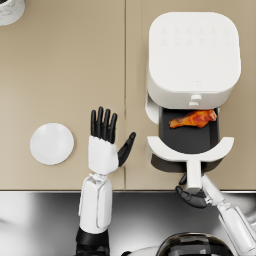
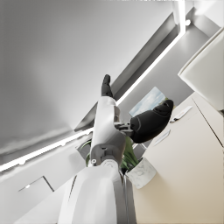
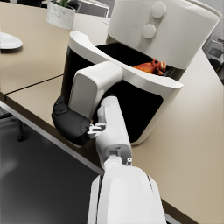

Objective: Pick up the drumstick and place it into the air fryer

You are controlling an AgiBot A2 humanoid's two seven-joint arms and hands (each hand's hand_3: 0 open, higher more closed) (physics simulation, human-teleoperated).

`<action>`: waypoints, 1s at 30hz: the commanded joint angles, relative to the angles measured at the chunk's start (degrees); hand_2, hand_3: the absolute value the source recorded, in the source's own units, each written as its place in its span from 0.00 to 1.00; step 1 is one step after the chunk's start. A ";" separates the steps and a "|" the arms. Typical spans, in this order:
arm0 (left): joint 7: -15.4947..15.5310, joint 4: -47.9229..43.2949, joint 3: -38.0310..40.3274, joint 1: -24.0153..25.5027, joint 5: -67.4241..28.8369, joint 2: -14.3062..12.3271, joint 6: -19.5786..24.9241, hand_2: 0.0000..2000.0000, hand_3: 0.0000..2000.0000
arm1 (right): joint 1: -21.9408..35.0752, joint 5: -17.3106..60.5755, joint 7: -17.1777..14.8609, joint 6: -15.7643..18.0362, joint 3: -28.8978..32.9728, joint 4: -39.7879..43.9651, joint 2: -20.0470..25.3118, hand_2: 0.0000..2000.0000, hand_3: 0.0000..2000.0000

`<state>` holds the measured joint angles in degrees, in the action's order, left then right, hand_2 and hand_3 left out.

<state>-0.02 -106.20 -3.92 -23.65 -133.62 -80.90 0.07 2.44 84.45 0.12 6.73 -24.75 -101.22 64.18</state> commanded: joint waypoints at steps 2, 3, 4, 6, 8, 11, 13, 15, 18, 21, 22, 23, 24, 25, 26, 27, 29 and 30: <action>0.00 -4.55 8.90 6.96 0.01 -0.64 -0.02 0.00 0.00 | 5.47 0.02 0.10 0.72 -9.16 -1.45 9.08 1.00 1.00; 0.00 -4.50 9.69 7.61 0.02 -0.77 -0.03 0.00 0.00 | 6.51 0.03 0.11 1.15 -8.20 0.32 10.30 1.00 1.00; 0.01 -4.51 9.98 8.27 0.02 -0.85 -0.04 0.00 0.00 | 7.71 0.03 0.16 1.69 -6.84 1.95 11.62 1.00 1.00; 0.01 -4.77 10.32 9.13 0.02 -0.93 -0.04 0.00 0.00 | 9.74 0.06 0.23 2.58 -4.96 3.50 13.67 1.00 1.00; 0.01 -4.29 9.37 8.71 0.02 -0.76 -0.05 0.00 0.00 | 11.42 0.09 0.25 3.28 -3.64 5.25 14.96 1.00 1.00; 0.01 -5.74 11.04 10.59 0.02 -1.01 -0.05 0.00 0.00 | 14.39 0.12 0.12 4.15 -2.25 9.20 16.60 1.00 1.00; 0.01 -5.97 11.51 10.61 0.02 -0.90 -0.05 0.00 0.00 | 16.96 0.12 0.23 3.91 -2.20 12.66 16.70 1.00 1.00; 0.01 -6.52 12.05 10.68 0.02 -0.79 -0.05 0.00 0.00 | 20.31 0.10 0.37 3.55 -3.12 16.32 16.31 1.00 1.00; 0.01 -7.09 12.11 10.94 0.02 -0.67 -0.06 0.00 0.00 | 25.51 0.10 0.33 2.22 -4.22 22.98 16.72 1.00 1.00; 0.01 -7.17 12.57 11.29 0.02 -0.58 -0.06 0.00 0.00 | 30.84 0.07 0.78 1.78 -5.77 28.98 17.28 1.00 1.00; 0.01 -7.49 12.62 11.33 0.02 -0.53 -0.06 0.00 0.00 | 32.27 0.07 0.83 1.63 -6.48 30.38 17.14 1.00 1.00; 0.01 -7.24 12.49 11.15 0.02 -0.40 -0.06 0.00 0.00 | 33.49 0.06 0.94 1.59 -8.00 31.49 16.63 1.00 1.00; 0.01 -7.43 12.78 11.33 0.02 -0.39 -0.06 0.00 0.00 | 35.12 0.07 1.23 1.70 -8.72 33.30 16.66 1.00 1.00; 0.01 -7.43 12.75 11.34 0.02 -0.33 -0.06 0.00 0.00 | 36.69 0.06 1.27 2.34 -10.11 35.18 16.52 1.00 1.00; 0.01 -7.49 12.48 11.37 0.02 -0.28 -0.06 0.00 0.00 | 38.15 0.09 1.42 2.41 -11.45 37.18 16.34 1.00 1.00; 0.01 -7.49 12.45 11.38 0.02 -0.22 -0.06 0.00 0.00 | 39.38 0.08 1.59 2.94 -13.06 38.32 15.85 1.00 1.00; 0.01 -7.61 12.73 11.73 0.02 -0.22 -0.06 0.00 0.00 | 41.72 0.06 1.65 2.65 -16.26 41.04 15.32 1.00 1.00; 0.01 -7.23 12.84 11.69 0.02 -0.14 -0.06 0.00 0.00 | 42.42 0.10 1.80 2.40 -18.04 41.04 14.54 1.00 1.00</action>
<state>0.00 -113.45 8.79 -11.51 -133.61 -81.13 0.01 39.94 84.48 2.01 8.01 -37.19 -60.43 70.99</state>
